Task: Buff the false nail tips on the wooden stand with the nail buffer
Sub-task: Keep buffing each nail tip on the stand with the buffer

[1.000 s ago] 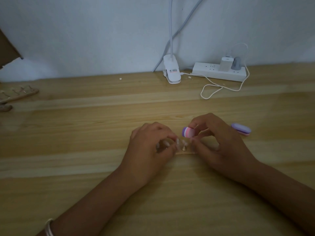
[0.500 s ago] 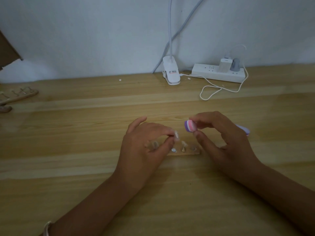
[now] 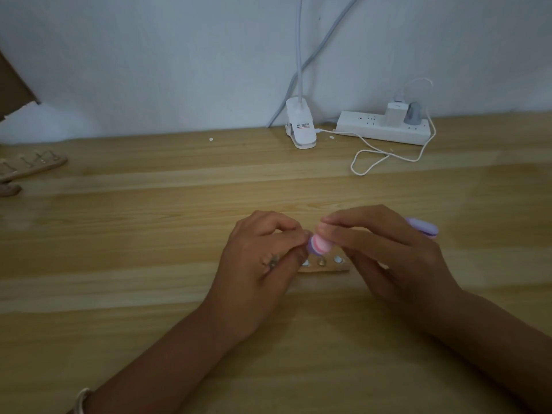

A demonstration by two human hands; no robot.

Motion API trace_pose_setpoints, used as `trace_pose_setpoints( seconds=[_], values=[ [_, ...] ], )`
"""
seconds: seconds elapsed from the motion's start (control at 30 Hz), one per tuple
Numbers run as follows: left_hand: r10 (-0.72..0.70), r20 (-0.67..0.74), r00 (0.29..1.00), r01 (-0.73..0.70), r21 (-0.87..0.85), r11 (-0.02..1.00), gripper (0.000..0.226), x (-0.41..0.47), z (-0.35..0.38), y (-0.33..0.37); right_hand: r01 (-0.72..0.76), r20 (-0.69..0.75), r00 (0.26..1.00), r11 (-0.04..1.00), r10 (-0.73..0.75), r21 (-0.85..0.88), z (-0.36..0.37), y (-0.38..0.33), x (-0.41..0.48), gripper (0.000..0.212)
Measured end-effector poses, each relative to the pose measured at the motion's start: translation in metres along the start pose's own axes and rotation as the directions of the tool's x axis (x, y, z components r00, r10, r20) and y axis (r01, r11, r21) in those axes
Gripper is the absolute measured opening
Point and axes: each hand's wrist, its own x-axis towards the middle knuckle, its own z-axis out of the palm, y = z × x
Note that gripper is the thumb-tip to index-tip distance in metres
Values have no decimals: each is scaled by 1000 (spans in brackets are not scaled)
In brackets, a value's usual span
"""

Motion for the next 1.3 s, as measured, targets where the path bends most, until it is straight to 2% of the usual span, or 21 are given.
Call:
trace_pose_setpoints(
  seconds=[0.1, 0.23, 0.37, 0.5, 0.67, 0.8, 0.93, 1.07, 1.23, 1.3],
  values=[
    [-22, 20, 1000, 22, -34, 999, 14, -1, -1, -1, -11, -2, 1000, 1000, 11, -2, -3, 3, 1, 31],
    [0, 51, 999, 3, -62, 998, 22, -1, -1, -2, 47, 23, 999, 999, -47, 1, 3, -3, -1, 28],
    [-19, 27, 999, 21, -73, 997, 15, -1, 0, -1, -15, -15, 1000, 1000, 14, -19, -3, 6, 2, 29],
    [0, 44, 999, 4, -90, 996, 22, -2, 0, -3, 75, 15, 997, 997, -75, -15, 2, -3, 2, 32],
    [-35, 26, 999, 37, -98, 995, 14, 0, 1, -1, -5, -5, 1000, 1000, 5, -3, -4, 6, 3, 31],
    [-20, 38, 999, 24, -112, 993, 17, -1, -1, -3, 51, 32, 998, 998, -52, 26, 2, -3, 1, 33],
    [-64, 33, 997, 68, -127, 990, 15, -1, 0, -2, -17, -6, 1000, 1000, 17, 6, -4, 7, 3, 31],
    [-30, 29, 999, 34, -143, 989, 17, -2, -1, -4, 43, 23, 999, 998, -44, 36, 3, -3, 0, 30],
    [-83, 15, 996, 84, -155, 984, 14, -1, 0, -3, -11, 1, 1000, 1000, 11, 13, -3, 6, 3, 30],
    [-73, 15, 997, 74, -160, 984, 15, -1, 0, -4, 20, 12, 1000, 1000, -20, 13, 3, -1, 2, 30]
  ],
)
